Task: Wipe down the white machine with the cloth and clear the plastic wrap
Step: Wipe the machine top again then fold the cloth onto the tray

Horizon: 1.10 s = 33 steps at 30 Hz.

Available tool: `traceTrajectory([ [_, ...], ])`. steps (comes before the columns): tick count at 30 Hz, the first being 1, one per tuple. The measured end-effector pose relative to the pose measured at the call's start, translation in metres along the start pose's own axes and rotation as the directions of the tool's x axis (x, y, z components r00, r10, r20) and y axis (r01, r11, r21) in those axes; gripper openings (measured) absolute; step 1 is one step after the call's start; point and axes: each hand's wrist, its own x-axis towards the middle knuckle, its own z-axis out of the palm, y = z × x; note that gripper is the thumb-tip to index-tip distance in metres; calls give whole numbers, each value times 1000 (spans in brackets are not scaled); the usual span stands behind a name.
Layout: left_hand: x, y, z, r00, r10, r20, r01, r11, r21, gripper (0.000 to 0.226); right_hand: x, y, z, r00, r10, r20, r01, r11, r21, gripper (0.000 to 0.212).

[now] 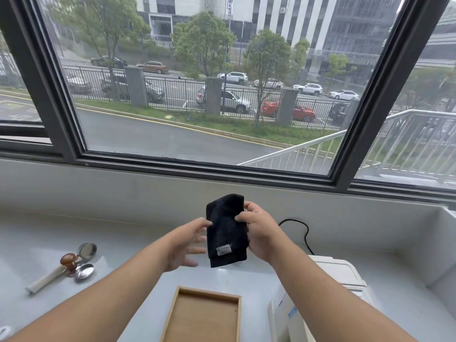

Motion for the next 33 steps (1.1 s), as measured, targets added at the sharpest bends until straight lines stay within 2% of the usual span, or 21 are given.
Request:
traceTrajectory([
  [2, 3, -3, 3, 997, 36, 69, -31, 997, -68, 51, 1, 0, 0, 1000, 1, 8, -1, 1000, 19, 35],
  [5, 5, -4, 7, 991, 136, 4, -133, 976, -171, 34, 4, 6, -6, 999, 18, -34, -18, 1000, -15, 31],
  [8, 5, -7, 6, 972, 203, -115, -215, 971, -103, 27, 7, 18, -13, 992, 35, -118, -48, 993, -106, 32],
  [12, 10, -16, 3, 950, 241, -200, -252, 967, -31, 18, 9, 41, -15, 984, 17, -179, -70, 953, -294, 33],
  [16, 18, -33, 2, 938, 222, -266, -227, 974, 12, 11, 10, 63, -14, 980, 102, -168, -157, 922, -355, 30],
  [21, 24, -61, -7, 954, 126, -272, -123, 992, 29, 22, 11, 88, -14, 967, 182, -179, -239, 891, -386, 49],
  [29, 32, -113, -12, 962, 34, -271, -26, 999, 34, 25, 9, 140, -16, 929, 274, -249, -353, 861, -366, 38],
  [33, 38, -140, -15, 965, -23, -261, 41, 997, 61, 24, 8, 170, -16, 917, 311, -251, -392, 822, -412, 42],
])
